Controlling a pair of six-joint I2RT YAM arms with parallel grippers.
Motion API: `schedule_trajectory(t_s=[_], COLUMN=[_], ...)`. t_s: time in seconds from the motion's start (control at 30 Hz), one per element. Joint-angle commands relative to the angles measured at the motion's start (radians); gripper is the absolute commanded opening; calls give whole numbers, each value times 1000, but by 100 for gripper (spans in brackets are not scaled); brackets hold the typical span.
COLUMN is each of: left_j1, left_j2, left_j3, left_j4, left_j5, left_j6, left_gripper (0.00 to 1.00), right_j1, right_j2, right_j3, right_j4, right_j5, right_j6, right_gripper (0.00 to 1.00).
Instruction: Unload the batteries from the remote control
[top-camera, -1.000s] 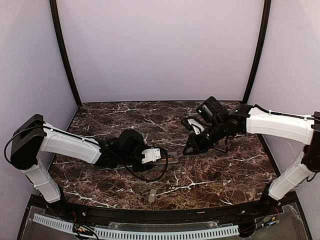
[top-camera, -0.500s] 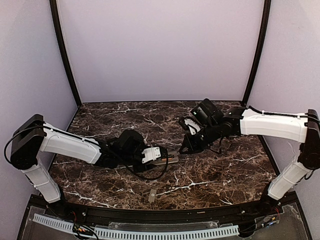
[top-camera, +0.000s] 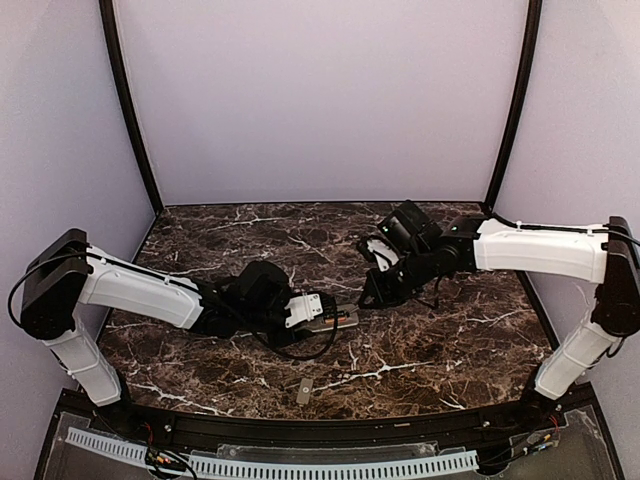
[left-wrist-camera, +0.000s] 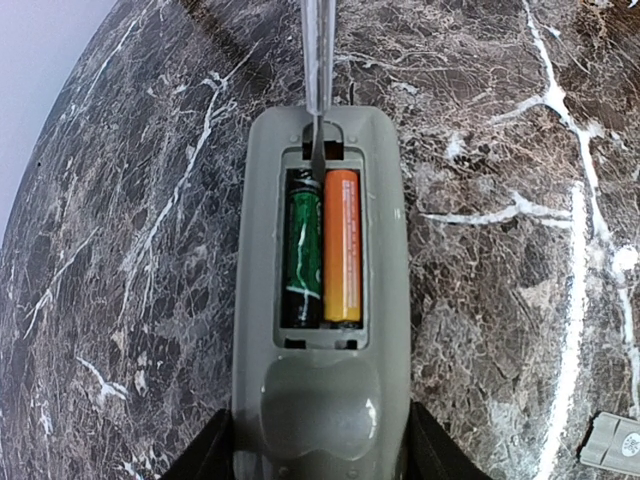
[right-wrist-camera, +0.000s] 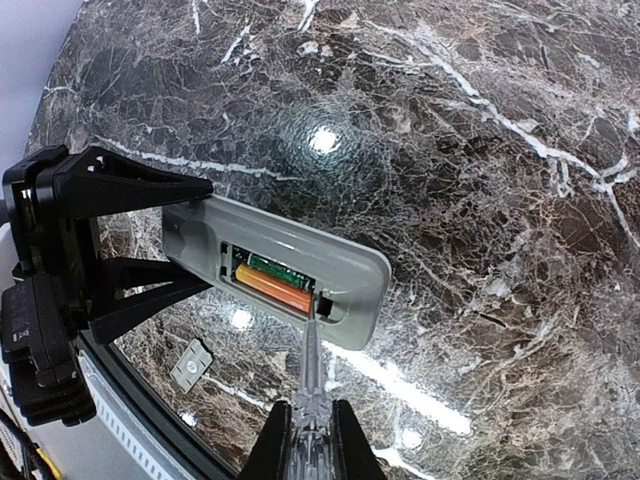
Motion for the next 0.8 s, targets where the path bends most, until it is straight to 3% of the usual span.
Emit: schedule_trajectory(t_s=[0.0,0.5,0.77], left_j1=[-7,-9,-14], left_j2=[-23,-4,15], left_j3=[28,51,54], left_j4=[-17,-14,-17], left_j5=[9,69,147], left_j6=[-25,-76,-144], left_gripper=[0,0,0], right_j1=[14,33,63], right_j2=[20,48,74], right_j3=[29,40,71], right_j4=[21,17,-90], right_j5=[13,53,100], right_j6=[8,3,-7], right_gripper=[0,0,0])
